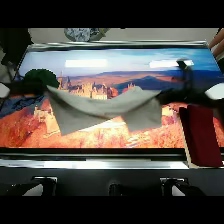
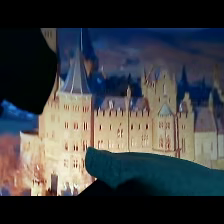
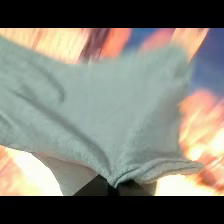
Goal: Fold the shirts.
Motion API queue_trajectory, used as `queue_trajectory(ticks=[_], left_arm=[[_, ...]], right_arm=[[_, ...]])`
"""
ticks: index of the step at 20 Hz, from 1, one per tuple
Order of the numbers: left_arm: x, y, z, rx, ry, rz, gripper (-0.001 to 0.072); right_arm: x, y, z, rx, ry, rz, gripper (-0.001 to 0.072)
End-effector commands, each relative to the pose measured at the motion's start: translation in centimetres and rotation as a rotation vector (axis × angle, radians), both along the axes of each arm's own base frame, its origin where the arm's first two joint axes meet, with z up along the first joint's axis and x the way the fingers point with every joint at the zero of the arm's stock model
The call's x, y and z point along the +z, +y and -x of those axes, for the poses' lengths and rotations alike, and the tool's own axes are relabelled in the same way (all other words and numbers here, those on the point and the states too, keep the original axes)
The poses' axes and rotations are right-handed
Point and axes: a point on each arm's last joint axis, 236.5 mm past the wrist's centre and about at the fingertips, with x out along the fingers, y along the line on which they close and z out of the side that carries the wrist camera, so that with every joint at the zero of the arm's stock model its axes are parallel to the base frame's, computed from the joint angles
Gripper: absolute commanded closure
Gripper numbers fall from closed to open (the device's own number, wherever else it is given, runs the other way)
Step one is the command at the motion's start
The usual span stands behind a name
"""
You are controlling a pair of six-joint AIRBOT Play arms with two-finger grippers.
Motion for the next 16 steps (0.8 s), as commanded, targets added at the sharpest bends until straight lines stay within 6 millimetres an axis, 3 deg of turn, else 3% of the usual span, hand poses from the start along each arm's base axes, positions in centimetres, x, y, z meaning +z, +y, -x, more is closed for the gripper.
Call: queue_trajectory(ticks=[1, 2, 3, 4, 6, 9, 11, 13, 14, 16], left_arm=[[17.7, -0.2, 3.7, -0.002, -0.384, -0.039, 0.0676], [21.6, -0.3, 5.7, 0.000, -0.471, -0.041, 0.0676], [25.0, -0.5, 8.1, 0.005, -0.550, -0.034, 0.0676], [27.4, -0.7, 10.4, 0.014, -0.606, -0.013, 0.0676], [29.8, -1.1, 14.3, 0.016, -0.665, -0.001, 0.0676], [29.5, -1.7, 17.8, -0.003, -0.634, -0.011, 0.0676], [27.6, -1.9, 18.1, -0.016, -0.554, -0.016, 0.0676], [24.8, -1.9, 16.8, -0.026, -0.457, -0.018, 0.0675], [22.9, -1.9, 15.5, -0.028, -0.398, -0.015, 0.0675], [17.4, -1.6, 12.3, -0.039, -0.258, -0.022, 0.0675]], right_arm=[[25.8, -5.1, 5.7, -0.233, -0.690, 0.213, 0.0664], [30.6, -6.2, 9.2, -0.312, -0.813, 0.219, 0.0664], [33.9, -7.1, 12.8, -0.372, -0.901, 0.229, 0.0664], [35.9, -7.6, 15.7, -0.409, -0.955, 0.243, 0.0664], [37.5, -7.5, 19.5, -0.427, -1.017, 0.248, 0.0664], [37.6, -7.4, 21.5, -0.428, -1.023, 0.258, 0.0664], [36.3, -7.8, 20.8, -0.433, -0.966, 0.282, 0.0664], [32.9, -8.5, 18.2, -0.443, -0.812, 0.271, 0.0664], [30.4, -8.9, 16.5, -0.438, -0.704, 0.285, 0.0663], [22.5, -9.5, 11.4, -0.392, -0.395, 0.321, 0.0664]])
